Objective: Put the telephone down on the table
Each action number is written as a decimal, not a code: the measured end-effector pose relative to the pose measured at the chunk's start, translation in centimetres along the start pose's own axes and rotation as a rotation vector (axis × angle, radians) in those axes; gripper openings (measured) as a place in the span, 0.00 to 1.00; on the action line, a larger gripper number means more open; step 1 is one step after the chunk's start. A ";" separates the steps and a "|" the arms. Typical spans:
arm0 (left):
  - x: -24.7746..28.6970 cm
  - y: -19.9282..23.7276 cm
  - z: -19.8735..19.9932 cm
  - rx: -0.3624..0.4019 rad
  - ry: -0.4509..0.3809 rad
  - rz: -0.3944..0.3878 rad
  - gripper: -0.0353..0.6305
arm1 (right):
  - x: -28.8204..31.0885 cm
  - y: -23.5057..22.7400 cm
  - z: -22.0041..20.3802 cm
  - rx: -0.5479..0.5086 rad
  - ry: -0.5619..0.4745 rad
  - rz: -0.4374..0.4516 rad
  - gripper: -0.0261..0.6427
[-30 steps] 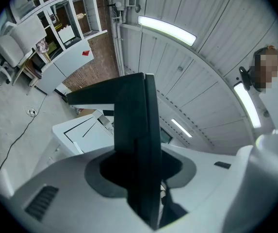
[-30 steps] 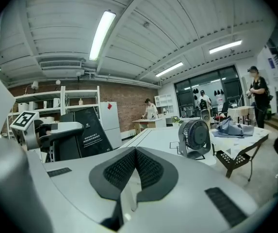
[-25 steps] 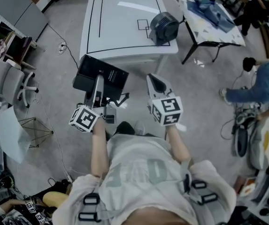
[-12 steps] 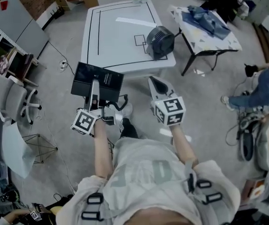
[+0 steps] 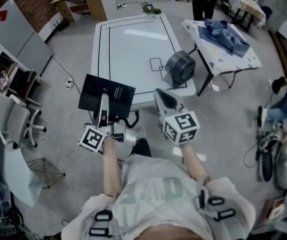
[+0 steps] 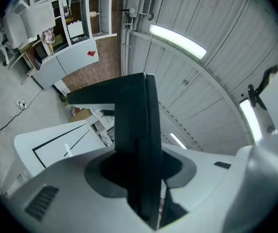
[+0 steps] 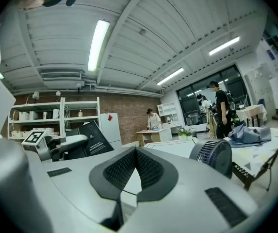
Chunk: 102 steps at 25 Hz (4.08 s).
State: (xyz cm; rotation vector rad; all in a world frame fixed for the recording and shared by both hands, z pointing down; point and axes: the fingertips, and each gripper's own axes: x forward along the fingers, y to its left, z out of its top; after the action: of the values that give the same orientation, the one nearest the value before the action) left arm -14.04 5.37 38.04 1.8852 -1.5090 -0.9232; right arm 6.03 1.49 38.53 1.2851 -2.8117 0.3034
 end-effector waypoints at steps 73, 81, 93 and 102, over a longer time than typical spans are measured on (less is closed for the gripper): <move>40.1 20.5 -8.5 0.044 1.065 -0.275 0.30 | 28.6 -10.5 -0.9 0.112 0.212 -0.096 0.05; 40.9 21.5 -11.4 0.048 1.199 -0.279 0.30 | 29.1 -10.7 -3.0 0.145 0.264 -0.105 0.05; 41.9 21.9 -13.2 -0.069 1.241 -0.281 0.30 | 29.8 -10.3 -4.1 0.162 0.302 -0.100 0.05; 41.7 22.0 -13.4 -0.105 1.268 -0.293 0.30 | 30.4 -9.1 -4.3 0.127 0.296 -0.041 0.05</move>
State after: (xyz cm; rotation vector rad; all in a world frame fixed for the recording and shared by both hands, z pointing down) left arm -11.02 -40.14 55.98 1.9580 -0.4083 0.1809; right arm -7.33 -26.14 47.62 1.2034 -2.5496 0.6241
